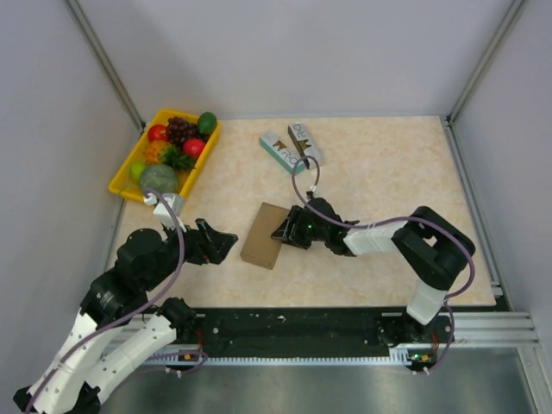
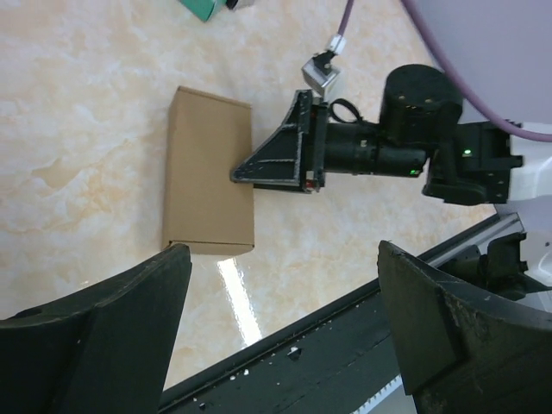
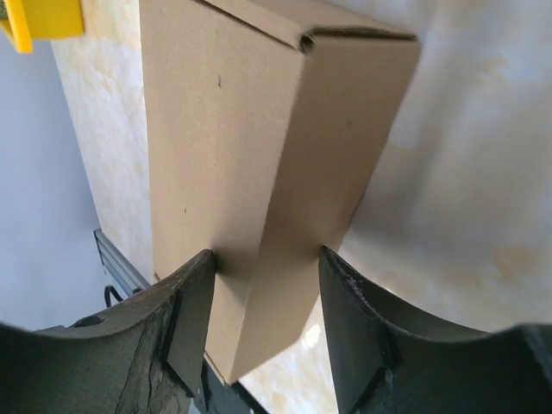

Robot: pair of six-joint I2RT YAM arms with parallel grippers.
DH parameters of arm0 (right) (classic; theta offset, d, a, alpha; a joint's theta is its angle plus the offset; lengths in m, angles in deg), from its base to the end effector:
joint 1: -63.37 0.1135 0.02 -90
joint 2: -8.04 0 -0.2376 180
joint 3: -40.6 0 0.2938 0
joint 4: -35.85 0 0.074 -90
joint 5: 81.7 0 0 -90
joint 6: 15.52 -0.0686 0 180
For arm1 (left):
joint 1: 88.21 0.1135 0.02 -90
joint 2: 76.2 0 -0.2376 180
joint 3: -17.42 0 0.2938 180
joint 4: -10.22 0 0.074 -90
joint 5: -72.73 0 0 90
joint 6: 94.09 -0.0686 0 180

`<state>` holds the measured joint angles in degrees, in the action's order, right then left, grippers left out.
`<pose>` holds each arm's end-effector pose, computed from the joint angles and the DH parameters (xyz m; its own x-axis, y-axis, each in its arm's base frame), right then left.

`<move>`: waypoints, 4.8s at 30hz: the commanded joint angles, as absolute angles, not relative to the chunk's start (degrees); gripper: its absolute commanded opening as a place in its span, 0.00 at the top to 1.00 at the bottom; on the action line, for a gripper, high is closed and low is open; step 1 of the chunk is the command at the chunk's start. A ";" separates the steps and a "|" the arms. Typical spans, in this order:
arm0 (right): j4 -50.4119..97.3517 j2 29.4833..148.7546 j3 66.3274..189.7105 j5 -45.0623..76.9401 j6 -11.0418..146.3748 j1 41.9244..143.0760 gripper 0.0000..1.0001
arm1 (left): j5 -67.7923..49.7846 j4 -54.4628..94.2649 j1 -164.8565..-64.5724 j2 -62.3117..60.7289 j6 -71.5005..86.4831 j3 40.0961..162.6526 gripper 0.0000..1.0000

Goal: Fold the paper box

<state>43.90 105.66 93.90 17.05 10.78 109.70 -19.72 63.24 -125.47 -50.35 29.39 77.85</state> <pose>0.2521 0.2792 0.0598 -0.8978 0.3427 -0.2765 0.0119 0.6467 0.7627 0.1477 -0.1086 0.3388 -0.5259 -0.2925 -0.7987 0.3387 0.7894 -0.5120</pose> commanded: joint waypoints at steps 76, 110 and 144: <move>17.56 50.93 84.11 22.62 32.47 111.36 0.28 | -29.40 70.70 -101.93 38.42 7.51 115.35 0.21; 23.10 47.24 80.25 25.00 28.96 111.36 0.29 | -16.12 67.53 -100.52 3.89 15.94 80.97 0.49; -24.24 37.32 104.02 -9.50 39.67 111.54 0.28 | -2.61 66.05 -100.52 -32.23 17.19 102.68 0.12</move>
<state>-5.69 42.60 91.26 9.23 34.60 111.88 -12.51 73.01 -100.62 -22.37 20.25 97.50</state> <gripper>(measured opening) 0.712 0.786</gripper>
